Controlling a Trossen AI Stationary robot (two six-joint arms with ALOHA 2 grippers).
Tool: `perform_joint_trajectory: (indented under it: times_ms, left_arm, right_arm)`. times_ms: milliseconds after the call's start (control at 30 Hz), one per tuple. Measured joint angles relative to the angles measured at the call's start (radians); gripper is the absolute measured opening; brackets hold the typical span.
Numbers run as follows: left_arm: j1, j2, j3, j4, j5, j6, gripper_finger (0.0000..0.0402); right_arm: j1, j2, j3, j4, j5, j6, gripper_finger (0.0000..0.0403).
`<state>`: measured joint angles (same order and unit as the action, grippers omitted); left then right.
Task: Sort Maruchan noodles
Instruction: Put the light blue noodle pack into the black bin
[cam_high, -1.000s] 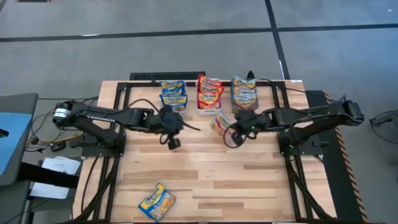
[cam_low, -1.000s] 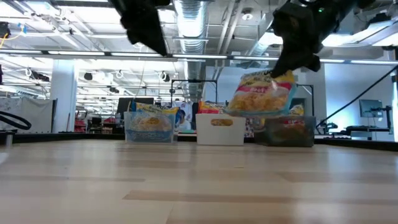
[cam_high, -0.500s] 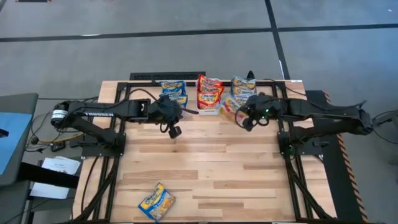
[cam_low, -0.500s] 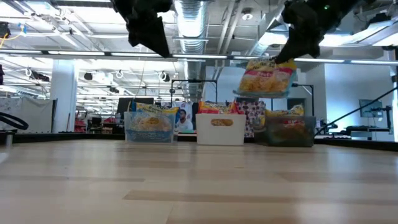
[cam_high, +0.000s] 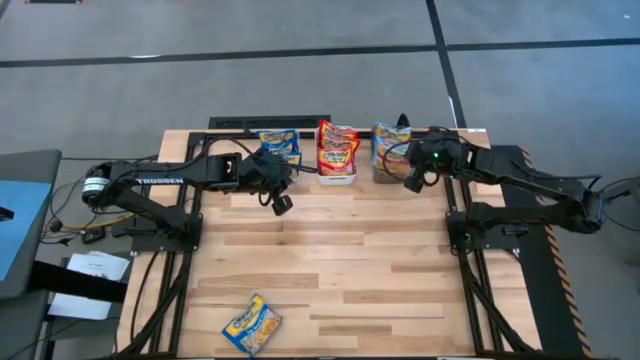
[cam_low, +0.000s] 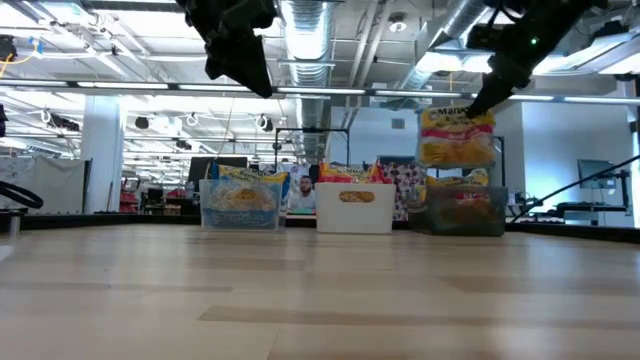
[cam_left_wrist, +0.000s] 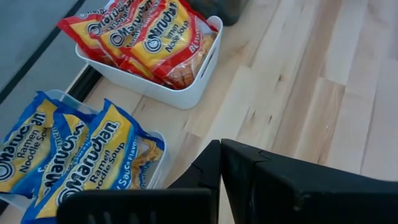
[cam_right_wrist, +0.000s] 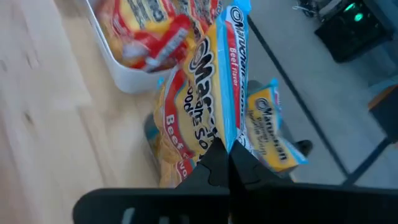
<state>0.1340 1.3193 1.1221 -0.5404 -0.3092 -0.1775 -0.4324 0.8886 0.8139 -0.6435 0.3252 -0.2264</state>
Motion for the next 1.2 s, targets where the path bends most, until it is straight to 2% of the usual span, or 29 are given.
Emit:
perform_joint_trajectory:
  times_ms: [233, 400, 633, 1200]
  left_arm:
    - [0.002, 0.0, 0.0, 0.0, 0.0, -0.001, 0.0]
    - [0.002, 0.0, 0.0, 0.0, 0.0, -0.002, 0.0]
    - [0.002, 0.0, 0.0, 0.0, 0.0, -0.002, 0.0]
    - [0.002, 0.0, 0.0, -0.003, 0.0, -0.002, 0.0]
  right_arm:
    - [-0.05, 0.0, 0.07, -0.101, -0.001, -0.141, 0.0001]
    - [-0.046, 0.023, 0.13, -0.158, -0.011, -0.188, 0.0001]
    - [-0.046, 0.111, 0.131, -0.18, -0.031, -0.194, 0.0001]
    - [-0.046, 0.31, 0.132, -0.109, 0.055, -0.215, 0.0001]
